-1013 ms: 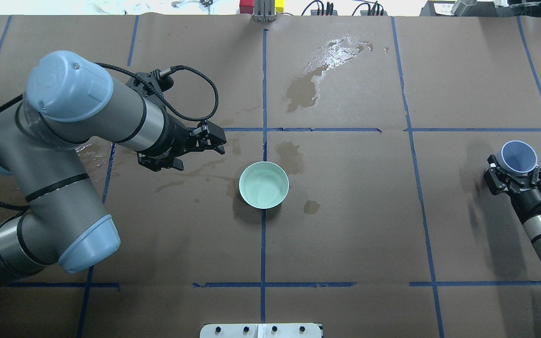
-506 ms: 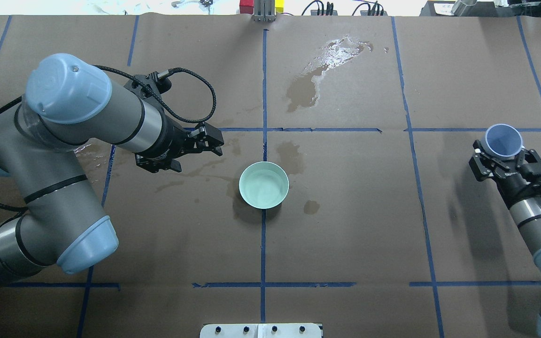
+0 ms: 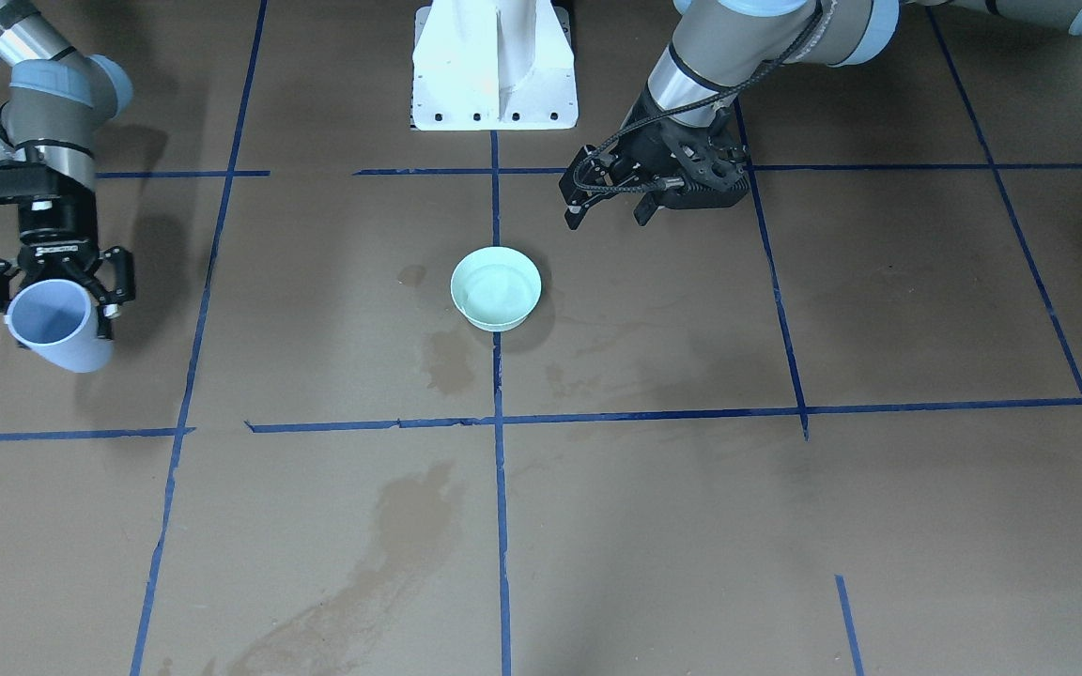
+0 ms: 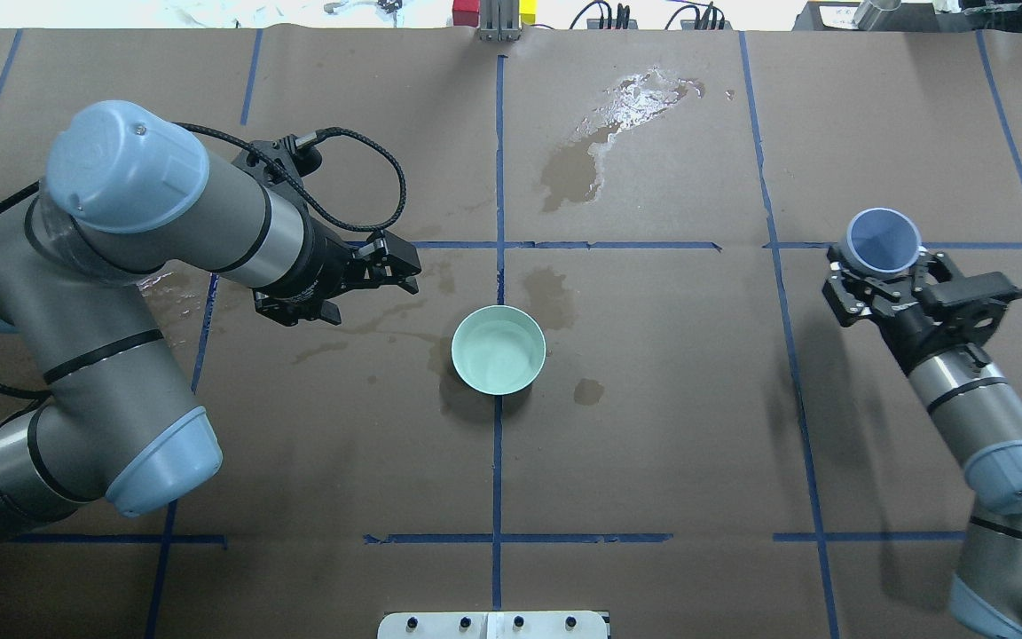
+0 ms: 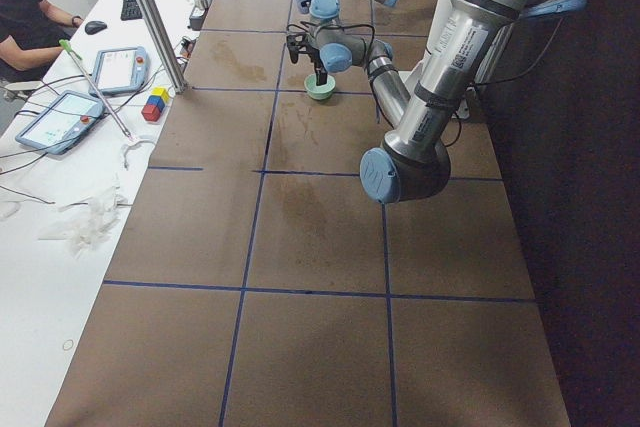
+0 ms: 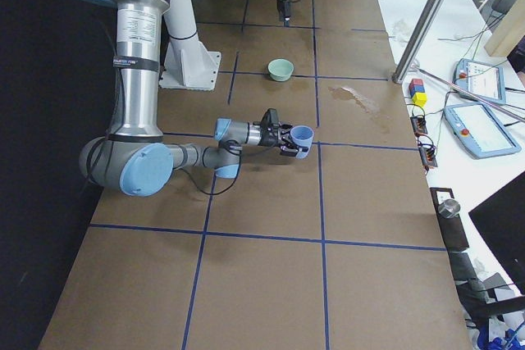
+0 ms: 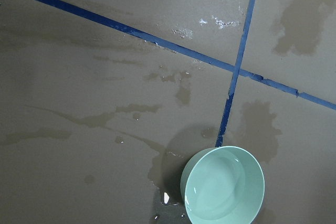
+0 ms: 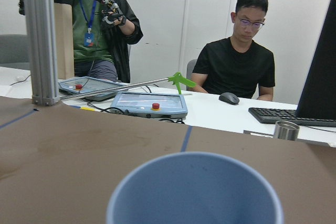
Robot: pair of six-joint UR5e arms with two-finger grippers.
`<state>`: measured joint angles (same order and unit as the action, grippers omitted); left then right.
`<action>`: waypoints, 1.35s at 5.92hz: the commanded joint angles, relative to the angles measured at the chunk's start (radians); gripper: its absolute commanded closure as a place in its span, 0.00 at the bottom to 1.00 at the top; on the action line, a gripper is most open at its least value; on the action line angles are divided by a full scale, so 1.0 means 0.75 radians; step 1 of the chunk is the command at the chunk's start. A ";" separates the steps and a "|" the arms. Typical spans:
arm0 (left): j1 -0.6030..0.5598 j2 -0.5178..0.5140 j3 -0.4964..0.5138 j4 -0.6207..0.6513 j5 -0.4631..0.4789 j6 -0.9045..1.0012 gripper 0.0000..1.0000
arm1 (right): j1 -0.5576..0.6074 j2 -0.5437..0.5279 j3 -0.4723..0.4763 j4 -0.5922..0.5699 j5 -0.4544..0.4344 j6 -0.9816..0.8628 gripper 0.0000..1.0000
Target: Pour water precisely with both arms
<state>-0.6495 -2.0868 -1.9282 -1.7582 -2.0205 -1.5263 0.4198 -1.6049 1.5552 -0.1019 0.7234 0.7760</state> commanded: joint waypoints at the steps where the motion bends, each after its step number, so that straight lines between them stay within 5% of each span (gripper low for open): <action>1: -0.003 0.031 -0.045 0.000 -0.002 0.000 0.00 | -0.071 0.171 0.033 -0.150 -0.023 -0.018 0.79; 3: -0.007 0.076 -0.100 0.000 -0.002 0.000 0.00 | -0.193 0.272 0.185 -0.400 -0.109 -0.016 0.77; 6: -0.011 0.083 -0.102 0.000 -0.002 0.000 0.00 | -0.310 0.521 0.172 -0.763 -0.234 -0.016 0.81; 8: -0.018 0.085 -0.113 0.000 -0.002 0.000 0.00 | -0.333 0.579 0.156 -0.850 -0.234 -0.018 0.82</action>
<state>-0.6604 -2.0239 -2.0108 -1.7579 -2.0218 -1.5262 0.1785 -1.1974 1.6803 -0.7048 0.5498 0.7635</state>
